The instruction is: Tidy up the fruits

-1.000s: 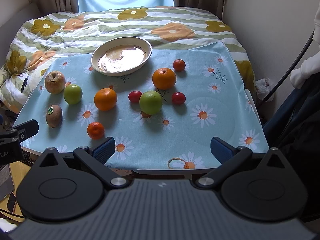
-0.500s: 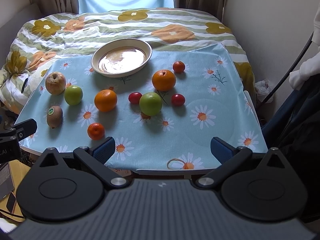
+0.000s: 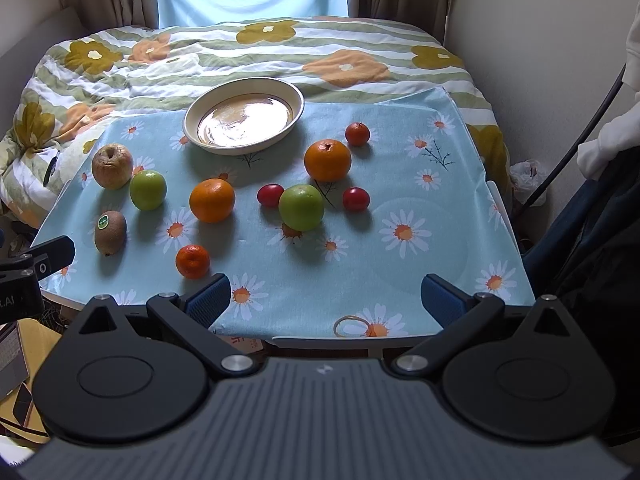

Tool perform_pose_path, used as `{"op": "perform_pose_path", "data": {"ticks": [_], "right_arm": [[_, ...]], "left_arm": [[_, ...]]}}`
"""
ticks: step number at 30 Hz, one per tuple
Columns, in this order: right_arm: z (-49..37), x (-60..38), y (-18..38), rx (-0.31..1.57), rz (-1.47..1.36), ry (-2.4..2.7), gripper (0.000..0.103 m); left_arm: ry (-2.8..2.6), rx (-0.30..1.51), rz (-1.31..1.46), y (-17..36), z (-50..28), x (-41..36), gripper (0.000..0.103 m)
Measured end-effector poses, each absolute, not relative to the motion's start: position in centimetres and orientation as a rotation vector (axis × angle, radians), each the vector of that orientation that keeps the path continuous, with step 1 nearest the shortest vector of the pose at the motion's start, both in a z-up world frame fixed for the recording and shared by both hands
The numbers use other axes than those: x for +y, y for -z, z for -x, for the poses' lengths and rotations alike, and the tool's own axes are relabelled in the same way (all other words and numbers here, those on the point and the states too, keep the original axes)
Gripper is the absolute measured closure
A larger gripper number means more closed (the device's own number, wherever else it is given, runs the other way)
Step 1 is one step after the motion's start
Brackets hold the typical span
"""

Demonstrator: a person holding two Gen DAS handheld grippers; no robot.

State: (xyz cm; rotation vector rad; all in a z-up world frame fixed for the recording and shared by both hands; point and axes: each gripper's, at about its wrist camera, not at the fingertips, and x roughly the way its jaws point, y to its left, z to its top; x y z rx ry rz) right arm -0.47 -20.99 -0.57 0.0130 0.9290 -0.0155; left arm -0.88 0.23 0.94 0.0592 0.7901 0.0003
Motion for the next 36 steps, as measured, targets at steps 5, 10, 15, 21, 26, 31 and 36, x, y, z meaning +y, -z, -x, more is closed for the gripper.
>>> {"op": "perform_pose_path", "data": {"ticks": [5,10,15,21,26,31,36], "right_arm": [[0.5,-21.0,0.6,0.927,-0.013,0.015,0.0],[0.5,-21.1,0.3,0.927,-0.021,0.004,0.0],[0.2,-21.0,-0.3,0.942,-0.021,-0.034,0.0],[-1.0,-20.2,0.6,0.947,0.029,-0.117,0.0],[-2.8,-19.4,2.6,0.955,0.018,-0.195,0.0],[-3.6,-17.9,5.3,0.928,0.019,-0.264,0.0],[-4.4,-16.1,8.2,0.906,-0.015,-0.286,0.0]], "left_arm": [[-0.004,0.787,-0.057,-1.0,1.1,0.3,0.0],[-0.009,0.786,-0.053,-1.1,1.2,0.4,0.0],[-0.043,0.788,-0.05,-1.4,1.1,0.9,0.0],[-0.128,0.783,-0.053,-0.6,0.1,1.9,0.0],[-0.202,0.756,-0.03,1.0,-0.7,2.9,0.0],[-0.211,0.739,-0.046,3.6,-2.1,3.7,0.0],[-0.195,0.758,-0.065,6.6,-3.7,4.6,0.002]]}}
